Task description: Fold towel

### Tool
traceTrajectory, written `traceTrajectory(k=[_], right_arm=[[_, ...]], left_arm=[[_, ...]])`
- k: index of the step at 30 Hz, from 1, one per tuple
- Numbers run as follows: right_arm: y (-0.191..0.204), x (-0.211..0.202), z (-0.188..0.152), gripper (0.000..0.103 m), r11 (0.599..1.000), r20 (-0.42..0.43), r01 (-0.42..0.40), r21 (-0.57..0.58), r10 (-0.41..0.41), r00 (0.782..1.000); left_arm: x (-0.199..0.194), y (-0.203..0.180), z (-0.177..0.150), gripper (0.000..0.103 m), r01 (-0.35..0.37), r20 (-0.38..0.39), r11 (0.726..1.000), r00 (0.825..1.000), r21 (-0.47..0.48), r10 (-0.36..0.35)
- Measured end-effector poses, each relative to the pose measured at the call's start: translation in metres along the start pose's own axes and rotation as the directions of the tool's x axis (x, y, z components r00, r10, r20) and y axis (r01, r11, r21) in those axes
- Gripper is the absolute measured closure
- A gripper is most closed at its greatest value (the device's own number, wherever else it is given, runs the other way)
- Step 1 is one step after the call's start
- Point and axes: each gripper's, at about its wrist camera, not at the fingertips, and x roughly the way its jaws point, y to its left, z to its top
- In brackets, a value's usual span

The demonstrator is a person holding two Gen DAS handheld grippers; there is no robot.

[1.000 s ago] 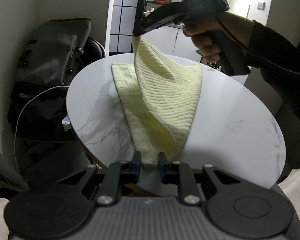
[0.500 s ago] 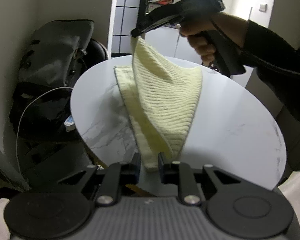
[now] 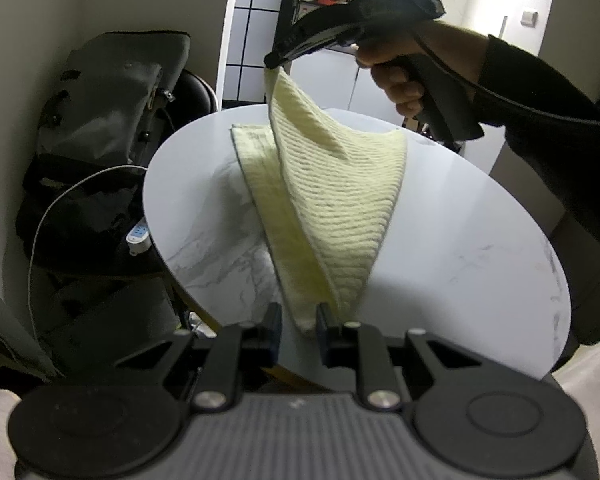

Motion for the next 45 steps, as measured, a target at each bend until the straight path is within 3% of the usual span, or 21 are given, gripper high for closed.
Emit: traceTrajectory(k=[9, 25, 29, 30, 45], right_arm=[[0.000, 0.008, 0.001, 0.100, 1.000, -0.011, -0.001, 0.000, 0.001, 1.000], [-0.006, 0.005, -0.001, 0.096, 0.998, -0.044, -0.021, 0.066, 0.024, 0.999], [-0.007, 0.000, -0.005, 0.073, 0.997, -0.038, -0.025, 0.069, 0.027, 0.999], [-0.007, -0.001, -0.006, 0.072, 0.997, -0.038, -0.026, 0.070, 0.028, 0.999], [-0.019, -0.015, -0.053, 0.071, 0.996, -0.111, -0.017, 0.090, 0.027, 0.993]], left_arm=[[-0.011, 0.004, -0.001, 0.083, -0.002, 0.012, 1.000, 1.000, -0.031, 0.002], [-0.017, -0.008, -0.006, 0.083, 0.009, 0.000, 1.000, 1.000, 0.007, -0.009], [-0.015, -0.010, -0.006, 0.083, 0.007, -0.003, 1.000, 1.000, 0.009, -0.007], [-0.014, -0.011, -0.006, 0.083, 0.007, -0.003, 1.000, 1.000, 0.009, -0.007], [-0.009, -0.022, -0.010, 0.081, -0.018, 0.009, 0.999, 1.000, 0.049, 0.018]])
